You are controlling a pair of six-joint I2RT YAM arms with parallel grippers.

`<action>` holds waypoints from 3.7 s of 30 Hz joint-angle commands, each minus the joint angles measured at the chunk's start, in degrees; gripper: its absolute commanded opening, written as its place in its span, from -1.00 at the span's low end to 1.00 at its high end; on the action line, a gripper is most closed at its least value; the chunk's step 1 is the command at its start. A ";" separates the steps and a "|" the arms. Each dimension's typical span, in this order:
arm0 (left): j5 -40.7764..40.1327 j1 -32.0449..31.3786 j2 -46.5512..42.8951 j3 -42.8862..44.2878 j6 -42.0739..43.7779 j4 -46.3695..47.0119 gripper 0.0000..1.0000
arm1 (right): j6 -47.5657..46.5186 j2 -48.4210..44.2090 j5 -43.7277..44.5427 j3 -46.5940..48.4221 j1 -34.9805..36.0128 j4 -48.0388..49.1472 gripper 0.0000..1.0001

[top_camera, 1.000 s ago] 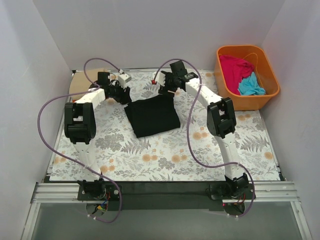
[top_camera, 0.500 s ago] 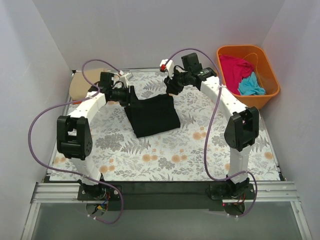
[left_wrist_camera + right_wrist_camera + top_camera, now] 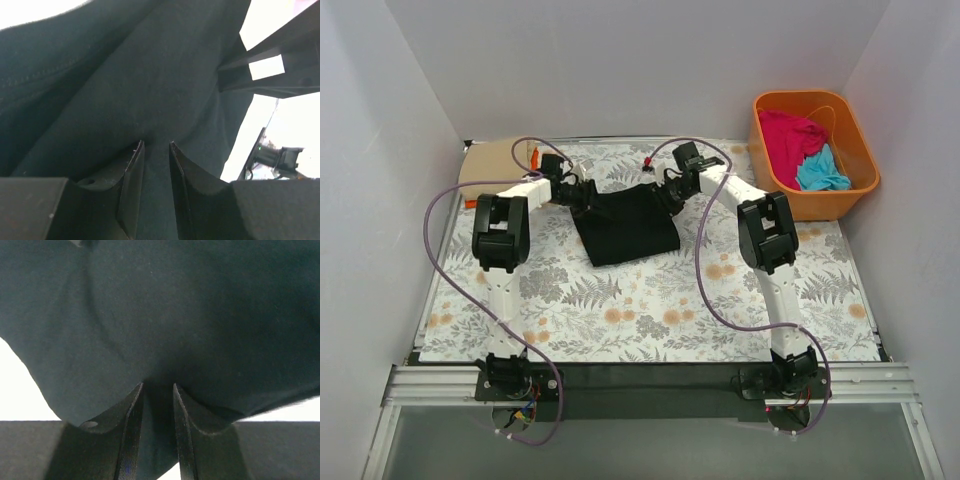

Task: Fold and stack the t-shirts
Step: Fold the tshirt, then neatly place the folded tshirt to the corner

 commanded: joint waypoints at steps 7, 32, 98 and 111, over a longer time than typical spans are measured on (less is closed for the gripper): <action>3.54 6.52 -5.85 11.27 -1.43 0.41 -0.12 | 2.07 -4.86 11.77 7.73 -0.12 2.25 -0.02; -9.11 33.24 -64.58 -47.37 -32.28 21.07 0.44 | 5.51 5.30 53.53 23.11 28.36 12.00 0.51; -18.42 1.69 -33.12 -58.53 -50.57 82.43 0.64 | 25.11 4.17 36.76 19.33 19.74 28.62 -0.97; -20.09 -0.77 -26.44 -55.54 -46.17 88.65 0.64 | 28.10 3.65 34.38 17.23 19.74 30.73 -0.97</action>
